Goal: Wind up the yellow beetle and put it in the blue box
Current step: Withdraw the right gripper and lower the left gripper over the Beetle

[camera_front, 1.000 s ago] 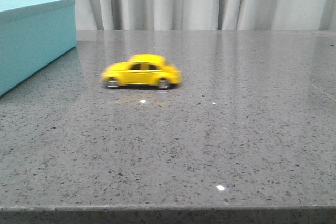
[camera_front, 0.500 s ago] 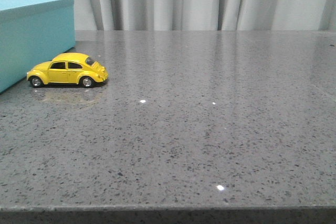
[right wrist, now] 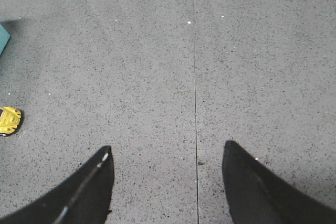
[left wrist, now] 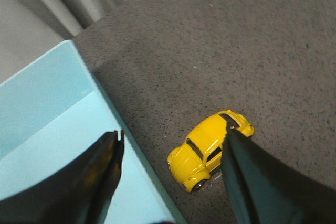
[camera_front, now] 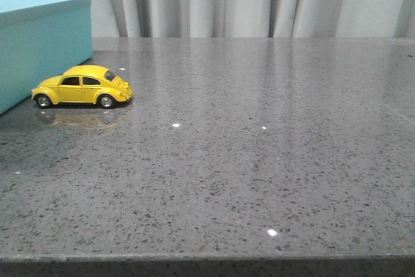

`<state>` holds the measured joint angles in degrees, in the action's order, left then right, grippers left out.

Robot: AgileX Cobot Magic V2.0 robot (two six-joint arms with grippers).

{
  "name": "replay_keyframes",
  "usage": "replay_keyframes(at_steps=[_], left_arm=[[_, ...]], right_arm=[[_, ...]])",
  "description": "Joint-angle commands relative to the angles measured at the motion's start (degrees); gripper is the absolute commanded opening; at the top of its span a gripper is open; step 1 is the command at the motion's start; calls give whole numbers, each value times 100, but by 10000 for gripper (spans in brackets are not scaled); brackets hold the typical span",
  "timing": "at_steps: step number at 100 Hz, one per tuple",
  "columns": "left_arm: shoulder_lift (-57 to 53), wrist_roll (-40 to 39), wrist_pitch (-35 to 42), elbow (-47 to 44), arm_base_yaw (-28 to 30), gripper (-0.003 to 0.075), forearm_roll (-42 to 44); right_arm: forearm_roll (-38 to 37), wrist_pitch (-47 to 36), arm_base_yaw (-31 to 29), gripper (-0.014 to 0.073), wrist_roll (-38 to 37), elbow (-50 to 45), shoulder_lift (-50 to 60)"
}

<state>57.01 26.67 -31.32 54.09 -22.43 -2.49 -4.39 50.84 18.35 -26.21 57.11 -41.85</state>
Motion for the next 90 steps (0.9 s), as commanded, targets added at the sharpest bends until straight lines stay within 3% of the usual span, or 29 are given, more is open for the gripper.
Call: replay_keyframes(at_steps=[1, 34, 90], left_arm=[[425, 662, -84, 648, -122, 407, -28], [2132, 2129, -2069, 2291, -131, 407, -272], [3438, 2978, -2004, 2724, -193, 407, -236]], right_arm=[[-50, -482, -2, 456, 38, 142, 28], [-38, -724, -2, 456, 38, 142, 28], [16, -975, -2, 456, 38, 142, 28]])
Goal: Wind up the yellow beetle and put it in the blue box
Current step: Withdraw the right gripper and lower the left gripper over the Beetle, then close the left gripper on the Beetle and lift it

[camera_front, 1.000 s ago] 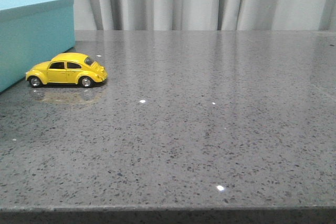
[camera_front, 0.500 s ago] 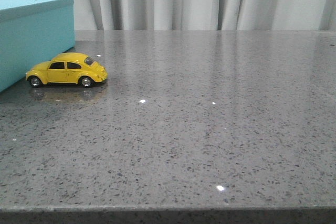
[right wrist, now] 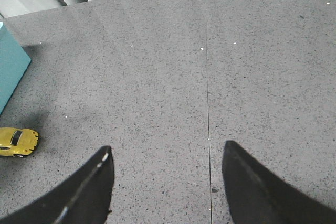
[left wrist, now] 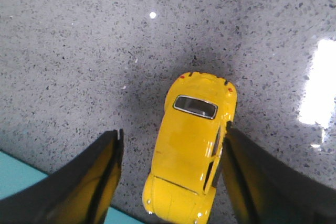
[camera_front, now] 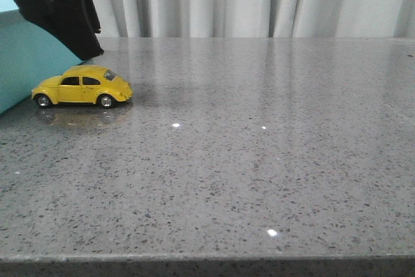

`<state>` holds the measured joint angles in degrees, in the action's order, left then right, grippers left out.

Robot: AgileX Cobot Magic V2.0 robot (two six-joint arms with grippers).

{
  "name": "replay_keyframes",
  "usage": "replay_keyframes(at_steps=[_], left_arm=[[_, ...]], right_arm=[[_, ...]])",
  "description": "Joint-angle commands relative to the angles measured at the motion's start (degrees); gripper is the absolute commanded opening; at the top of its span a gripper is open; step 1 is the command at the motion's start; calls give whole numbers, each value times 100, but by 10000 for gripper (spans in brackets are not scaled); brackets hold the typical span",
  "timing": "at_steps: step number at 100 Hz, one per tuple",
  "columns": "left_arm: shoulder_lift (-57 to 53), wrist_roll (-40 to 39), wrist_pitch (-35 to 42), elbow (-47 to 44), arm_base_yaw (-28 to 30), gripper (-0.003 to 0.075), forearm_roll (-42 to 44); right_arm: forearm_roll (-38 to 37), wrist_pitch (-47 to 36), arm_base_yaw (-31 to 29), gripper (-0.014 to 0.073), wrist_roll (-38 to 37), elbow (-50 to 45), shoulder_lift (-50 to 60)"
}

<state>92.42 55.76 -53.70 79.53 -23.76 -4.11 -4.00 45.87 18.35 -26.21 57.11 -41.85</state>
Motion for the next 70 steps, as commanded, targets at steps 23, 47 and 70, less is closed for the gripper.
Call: replay_keyframes(at_steps=[23, 47, 70], left_arm=[[151, 69, 180, 180, -59, 407, -90], [339, 69, -18, 180, -59, 407, -102], [371, 69, -18, 180, -59, 398, -102]], right_arm=[[-26, -494, -2, 456, 38, 142, 28], [-26, -534, -2, 456, 38, 142, 28], [-21, -540, -2, 456, 38, 142, 28]])
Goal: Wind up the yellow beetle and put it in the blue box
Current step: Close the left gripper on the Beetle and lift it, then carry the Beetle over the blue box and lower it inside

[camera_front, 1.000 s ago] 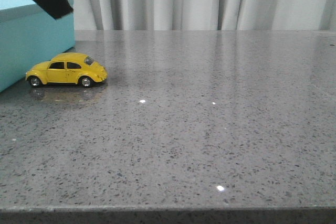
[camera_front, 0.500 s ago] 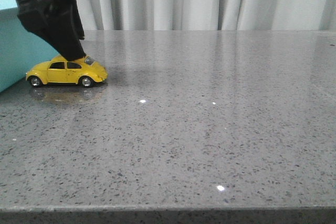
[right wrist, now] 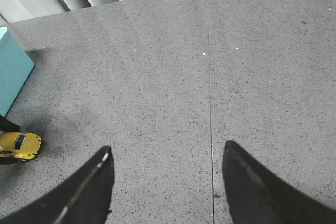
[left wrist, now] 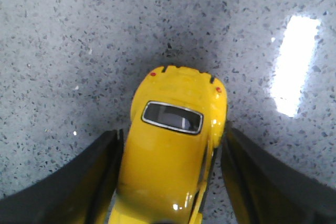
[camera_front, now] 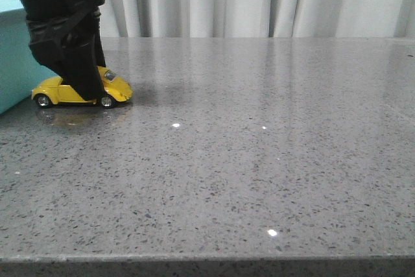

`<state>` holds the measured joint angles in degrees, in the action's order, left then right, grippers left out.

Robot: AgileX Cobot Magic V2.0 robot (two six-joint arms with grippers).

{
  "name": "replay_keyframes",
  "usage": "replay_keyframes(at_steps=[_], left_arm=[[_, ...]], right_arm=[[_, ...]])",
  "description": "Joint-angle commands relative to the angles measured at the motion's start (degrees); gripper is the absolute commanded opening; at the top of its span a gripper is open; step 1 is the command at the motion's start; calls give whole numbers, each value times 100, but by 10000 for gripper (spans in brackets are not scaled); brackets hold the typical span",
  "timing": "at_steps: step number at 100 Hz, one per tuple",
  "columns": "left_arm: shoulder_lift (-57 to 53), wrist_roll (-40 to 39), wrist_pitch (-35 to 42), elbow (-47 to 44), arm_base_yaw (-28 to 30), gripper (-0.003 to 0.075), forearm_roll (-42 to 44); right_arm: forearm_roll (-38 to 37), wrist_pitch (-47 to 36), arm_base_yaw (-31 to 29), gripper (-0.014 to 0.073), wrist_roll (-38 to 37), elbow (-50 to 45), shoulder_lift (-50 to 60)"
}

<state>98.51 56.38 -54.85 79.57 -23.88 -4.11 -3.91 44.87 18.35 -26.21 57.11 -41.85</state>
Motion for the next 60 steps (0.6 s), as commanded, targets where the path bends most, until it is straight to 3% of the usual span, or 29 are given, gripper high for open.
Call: replay_keyframes(at_steps=[1, 29, 50, 60], left_arm=[[-238, 7, 96, 176, -47, 391, -102], [-249, 7, 59, 176, -47, 174, -102], [-309, -28, -155, 563, -47, 143, -179], [-395, -545, -127, 1039, -47, 143, -205]], right_arm=[[-25, -440, -2, 456, 38, 142, 28], [7, -440, -2, 456, 38, 142, 28], [7, -440, -2, 456, 38, 142, 28], [7, -440, -2, 456, 38, 142, 28]])
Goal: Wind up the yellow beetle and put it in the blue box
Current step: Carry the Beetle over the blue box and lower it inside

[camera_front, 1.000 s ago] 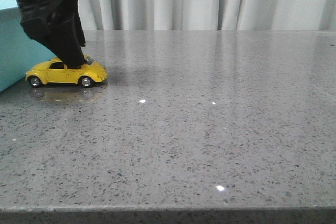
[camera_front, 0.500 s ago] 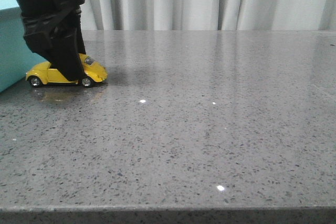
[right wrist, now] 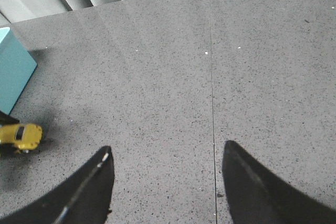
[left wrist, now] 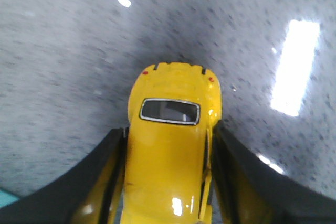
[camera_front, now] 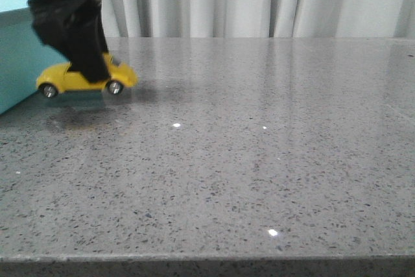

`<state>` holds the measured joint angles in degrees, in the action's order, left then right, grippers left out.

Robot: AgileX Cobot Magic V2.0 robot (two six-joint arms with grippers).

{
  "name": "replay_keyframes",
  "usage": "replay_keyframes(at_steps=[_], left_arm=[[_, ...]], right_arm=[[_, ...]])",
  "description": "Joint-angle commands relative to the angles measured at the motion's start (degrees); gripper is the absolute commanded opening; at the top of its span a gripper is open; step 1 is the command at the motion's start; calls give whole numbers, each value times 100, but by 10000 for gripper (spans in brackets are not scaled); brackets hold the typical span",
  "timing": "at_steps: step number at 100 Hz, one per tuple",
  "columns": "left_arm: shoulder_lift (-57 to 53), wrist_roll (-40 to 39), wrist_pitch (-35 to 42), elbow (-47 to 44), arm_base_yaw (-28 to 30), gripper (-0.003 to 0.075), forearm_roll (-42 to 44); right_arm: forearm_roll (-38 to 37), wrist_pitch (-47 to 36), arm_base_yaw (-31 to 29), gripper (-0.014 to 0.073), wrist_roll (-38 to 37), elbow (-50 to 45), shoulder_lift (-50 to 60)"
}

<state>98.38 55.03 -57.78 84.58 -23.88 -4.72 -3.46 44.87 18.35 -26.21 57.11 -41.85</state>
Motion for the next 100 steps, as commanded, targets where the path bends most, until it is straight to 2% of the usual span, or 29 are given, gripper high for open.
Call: replay_keyframes(at_steps=[1, 24, 36, 48, 57, 69, 100], left_arm=[[-410, -513, 167, 576, -47, 143, -144], [-809, -2587, 182, 1720, 362, 144, -24], [-1061, -3744, 169, 1887, 855, 144, 10], [-1185, -4394, -165, 1887, 1517, 144, 13], [-1172, -4601, -473, 1853, 1952, 144, 13], [-1150, -4682, -473, 1595, 2442, 144, 13], [-780, -4702, -152, 658, 2813, 144, 13]], right_arm=[[-39, -440, -2, 456, 38, 142, 28], [-15, -440, -2, 456, 38, 142, 28], [-15, -440, -2, 456, 38, 142, 28], [-15, -440, -2, 456, 38, 142, 28], [-2, -444, -2, 456, 38, 142, 28], [14, -480, -2, 456, 38, 142, 28], [120, -647, -2, 456, 38, 142, 28]])
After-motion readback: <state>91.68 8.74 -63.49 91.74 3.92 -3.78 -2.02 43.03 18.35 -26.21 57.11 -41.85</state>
